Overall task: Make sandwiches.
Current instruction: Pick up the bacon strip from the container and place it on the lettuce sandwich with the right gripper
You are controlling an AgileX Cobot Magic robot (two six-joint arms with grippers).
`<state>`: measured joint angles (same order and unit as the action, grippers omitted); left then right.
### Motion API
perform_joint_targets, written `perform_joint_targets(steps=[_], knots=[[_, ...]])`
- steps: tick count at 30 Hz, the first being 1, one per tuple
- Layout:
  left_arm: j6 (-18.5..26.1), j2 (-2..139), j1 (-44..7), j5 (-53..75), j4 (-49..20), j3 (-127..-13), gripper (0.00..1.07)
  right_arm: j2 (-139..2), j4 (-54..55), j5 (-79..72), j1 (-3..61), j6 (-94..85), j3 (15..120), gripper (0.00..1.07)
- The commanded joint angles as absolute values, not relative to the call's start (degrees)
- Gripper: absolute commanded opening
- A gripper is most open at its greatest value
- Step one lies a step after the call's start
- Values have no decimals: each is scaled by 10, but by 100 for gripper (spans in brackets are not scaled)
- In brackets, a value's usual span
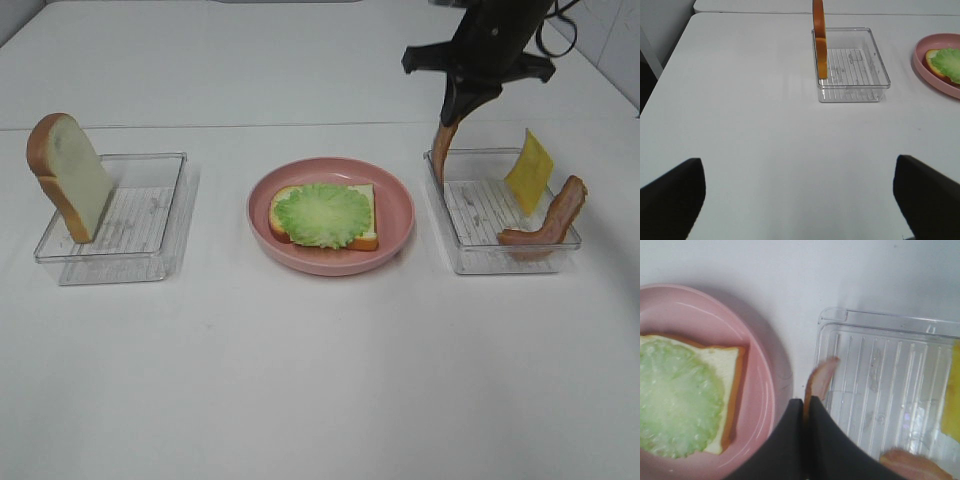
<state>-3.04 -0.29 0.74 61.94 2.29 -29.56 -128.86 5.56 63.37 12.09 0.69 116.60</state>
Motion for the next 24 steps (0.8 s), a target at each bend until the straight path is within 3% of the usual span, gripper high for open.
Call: perform_joint_targets(steps=[1, 7, 16, 18, 24], knots=[[-29, -15, 6, 613, 18, -296, 94, -1232, 70, 671, 121, 9, 1168, 0], [-29, -15, 6, 613, 18, -296, 94, -1192, 152, 646, 138, -11, 1154, 0], [-29, -15, 6, 613, 18, -296, 94, -1180, 260, 547, 196, -55, 1056, 0], [-29, -15, 6, 613, 18, -296, 94, -1190, 324, 477, 230, -89, 1014, 0], [-29, -15, 6, 613, 18, -296, 94, -1236, 353, 449, 276, -112, 1016, 0]])
